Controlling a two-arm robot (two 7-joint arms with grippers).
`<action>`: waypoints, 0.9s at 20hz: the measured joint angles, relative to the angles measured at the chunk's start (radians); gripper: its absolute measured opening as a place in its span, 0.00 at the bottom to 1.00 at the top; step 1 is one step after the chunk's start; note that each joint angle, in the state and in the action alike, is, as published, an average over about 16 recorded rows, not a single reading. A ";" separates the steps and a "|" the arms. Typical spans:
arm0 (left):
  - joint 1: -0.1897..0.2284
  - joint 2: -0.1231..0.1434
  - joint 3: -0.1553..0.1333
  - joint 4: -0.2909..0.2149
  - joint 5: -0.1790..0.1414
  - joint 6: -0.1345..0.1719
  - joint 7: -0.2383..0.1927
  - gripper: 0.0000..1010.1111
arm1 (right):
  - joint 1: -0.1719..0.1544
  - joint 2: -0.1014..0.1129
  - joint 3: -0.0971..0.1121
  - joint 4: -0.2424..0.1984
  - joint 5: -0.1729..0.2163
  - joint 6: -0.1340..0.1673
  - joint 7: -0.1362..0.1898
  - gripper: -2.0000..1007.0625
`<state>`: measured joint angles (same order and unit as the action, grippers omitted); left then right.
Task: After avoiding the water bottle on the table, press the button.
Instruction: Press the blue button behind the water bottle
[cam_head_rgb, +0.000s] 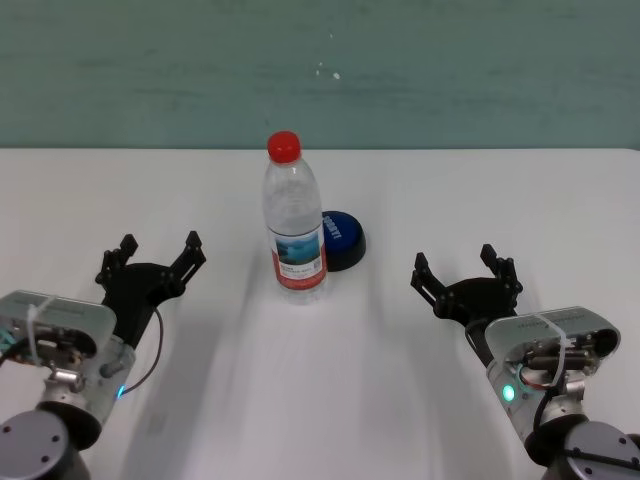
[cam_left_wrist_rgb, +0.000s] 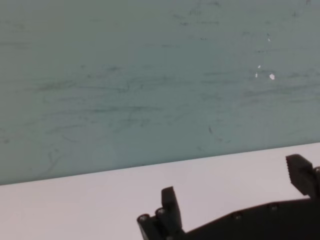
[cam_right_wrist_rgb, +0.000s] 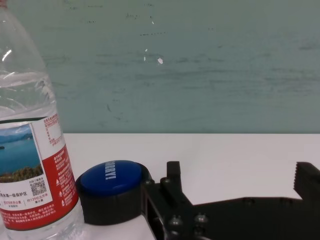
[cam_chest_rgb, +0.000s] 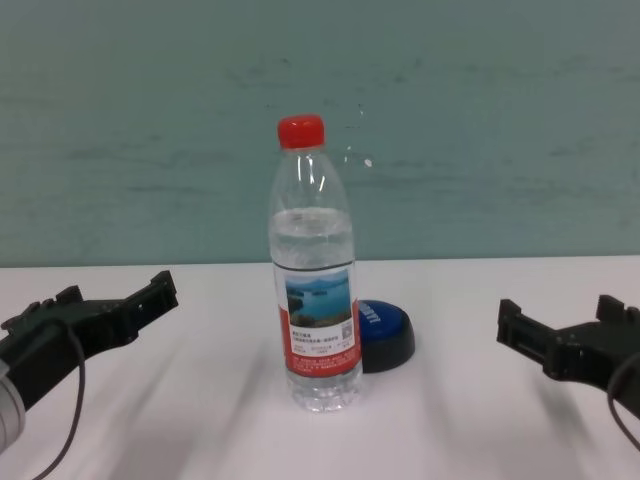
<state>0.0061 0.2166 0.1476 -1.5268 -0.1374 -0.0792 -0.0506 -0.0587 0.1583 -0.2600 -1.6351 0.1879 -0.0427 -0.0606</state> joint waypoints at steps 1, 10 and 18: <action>0.000 0.000 0.000 0.000 0.000 0.000 0.000 0.99 | 0.000 0.000 0.000 0.000 0.000 0.000 0.000 1.00; 0.008 -0.002 -0.002 -0.008 0.009 0.005 0.008 0.99 | 0.000 0.000 0.000 0.000 0.000 0.000 0.000 1.00; 0.076 -0.006 -0.011 -0.082 0.061 0.030 0.038 0.99 | 0.000 0.000 0.000 0.000 0.000 0.000 0.000 1.00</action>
<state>0.0818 0.2105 0.1366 -1.6084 -0.0761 -0.0495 -0.0130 -0.0587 0.1583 -0.2600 -1.6351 0.1879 -0.0427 -0.0605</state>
